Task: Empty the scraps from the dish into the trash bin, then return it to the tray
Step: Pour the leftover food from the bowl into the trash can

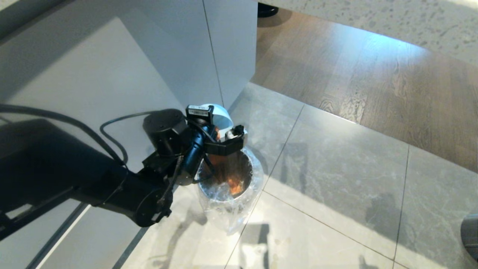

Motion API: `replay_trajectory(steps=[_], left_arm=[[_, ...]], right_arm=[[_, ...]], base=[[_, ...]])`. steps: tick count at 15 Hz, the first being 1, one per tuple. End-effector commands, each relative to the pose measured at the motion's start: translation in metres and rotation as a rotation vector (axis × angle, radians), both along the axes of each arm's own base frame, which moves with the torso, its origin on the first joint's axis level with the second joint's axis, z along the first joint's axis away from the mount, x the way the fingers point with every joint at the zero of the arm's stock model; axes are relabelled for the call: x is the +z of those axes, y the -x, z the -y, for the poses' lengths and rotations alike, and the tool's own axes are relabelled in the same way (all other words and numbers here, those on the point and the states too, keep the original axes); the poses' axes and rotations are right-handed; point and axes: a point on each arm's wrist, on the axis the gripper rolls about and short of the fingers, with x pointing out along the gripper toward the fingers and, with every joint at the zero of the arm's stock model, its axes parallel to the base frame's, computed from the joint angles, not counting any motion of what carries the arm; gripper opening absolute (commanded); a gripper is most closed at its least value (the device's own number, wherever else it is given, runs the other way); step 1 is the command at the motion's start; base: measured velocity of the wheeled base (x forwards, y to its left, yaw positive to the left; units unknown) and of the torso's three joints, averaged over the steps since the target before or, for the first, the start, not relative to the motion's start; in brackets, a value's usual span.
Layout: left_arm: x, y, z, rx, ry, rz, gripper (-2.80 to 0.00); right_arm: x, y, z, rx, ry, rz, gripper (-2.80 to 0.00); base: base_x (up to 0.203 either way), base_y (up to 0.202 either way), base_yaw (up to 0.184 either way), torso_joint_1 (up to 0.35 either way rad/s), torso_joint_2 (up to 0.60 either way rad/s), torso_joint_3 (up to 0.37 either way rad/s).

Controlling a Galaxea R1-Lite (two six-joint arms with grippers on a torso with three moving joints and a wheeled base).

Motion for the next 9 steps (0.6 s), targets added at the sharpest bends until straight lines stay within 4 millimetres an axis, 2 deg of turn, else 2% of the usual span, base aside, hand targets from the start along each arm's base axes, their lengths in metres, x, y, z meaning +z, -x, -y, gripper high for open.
replay_trajectory(steps=[1,9], left_arm=[[0.0053,0.0059,0.0038,0.003,0.007,0.016,-2.80],[0.0131,0.0157,0.0013,0.009,0.066,0.091,-2.80]], right_arm=[[0.0000,0.0000,0.0000,0.000,0.000,0.001,-2.80],[0.0000,0.0000,0.0000,0.001,0.000,0.001,-2.80]], base=[[0.000,0.000,0.000,0.000,0.00,0.000],[0.000,0.000,0.000,0.000,0.00,0.000]])
